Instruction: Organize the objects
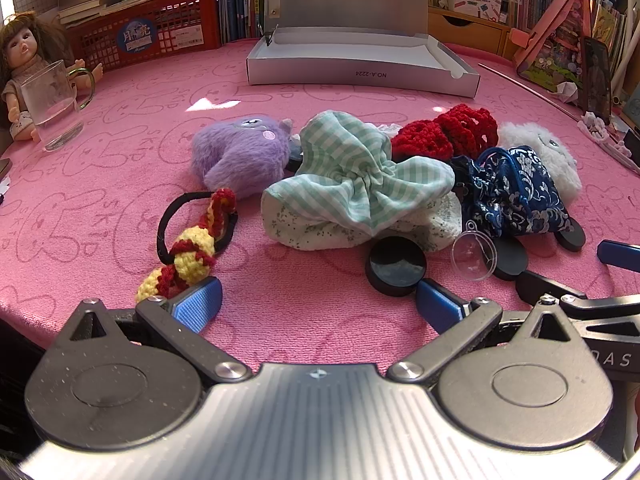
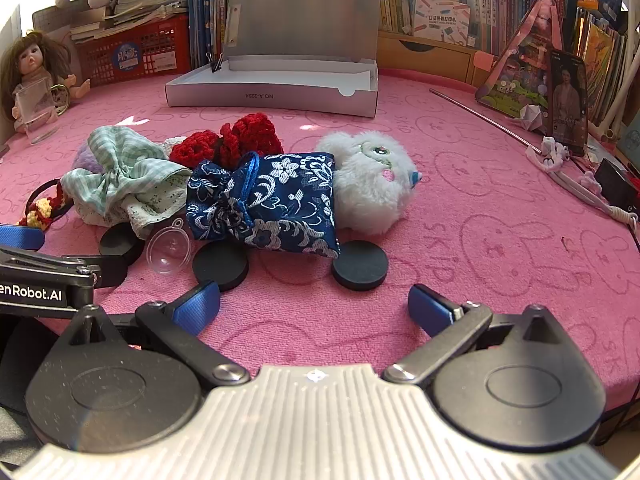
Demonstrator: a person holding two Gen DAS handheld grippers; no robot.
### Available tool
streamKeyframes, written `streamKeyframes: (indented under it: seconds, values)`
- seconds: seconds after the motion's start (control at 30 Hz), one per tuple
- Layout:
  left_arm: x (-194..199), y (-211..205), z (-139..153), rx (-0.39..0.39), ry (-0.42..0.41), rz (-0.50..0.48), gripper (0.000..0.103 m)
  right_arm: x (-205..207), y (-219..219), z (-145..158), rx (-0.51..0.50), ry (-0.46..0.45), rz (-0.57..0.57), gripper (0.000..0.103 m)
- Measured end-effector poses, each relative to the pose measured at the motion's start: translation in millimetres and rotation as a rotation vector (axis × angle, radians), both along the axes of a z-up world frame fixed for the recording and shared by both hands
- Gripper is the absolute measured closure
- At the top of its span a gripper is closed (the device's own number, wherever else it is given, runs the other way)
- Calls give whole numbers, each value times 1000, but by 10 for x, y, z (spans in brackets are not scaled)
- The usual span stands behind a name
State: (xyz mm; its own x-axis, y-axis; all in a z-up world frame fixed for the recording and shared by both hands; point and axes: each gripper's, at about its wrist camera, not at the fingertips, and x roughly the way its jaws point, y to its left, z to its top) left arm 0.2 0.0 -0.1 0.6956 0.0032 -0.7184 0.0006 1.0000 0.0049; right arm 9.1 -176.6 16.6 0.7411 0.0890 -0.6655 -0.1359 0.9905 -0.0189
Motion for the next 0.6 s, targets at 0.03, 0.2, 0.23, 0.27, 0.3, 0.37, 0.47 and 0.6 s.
streamKeyframes:
  seconds: [0.03, 0.2, 0.23, 0.27, 0.3, 0.37, 0.47, 0.6]
  values:
    - [0, 0, 0, 0, 0, 1, 0, -4, 4, -4, 0, 0, 0, 0]
    - [-10, 1, -13, 1, 2, 5, 0, 7, 23, 21, 2, 12, -17, 0]
    - [-15, 3, -23, 2, 3, 5, 0, 11, 31, 22, 0, 14, -19, 0]
    - [-11, 1, -13, 2, 4, 6, 0, 8, 33, 23, 0, 15, -21, 0]
    - [-10, 11, -11, 2, 5, 7, 0, 4, 38, 24, -1, 15, -23, 0]
    - [-6, 31, -11, 2, 7, 8, 0, 3, 44, 25, -2, 16, -26, 0]
    - [-3, 28, -4, 3, 8, 8, 0, 1, 45, 27, -2, 16, -26, 0]
    - [2, 22, -5, 4, 8, 12, 0, 3, 44, 29, -2, 16, -22, 0]
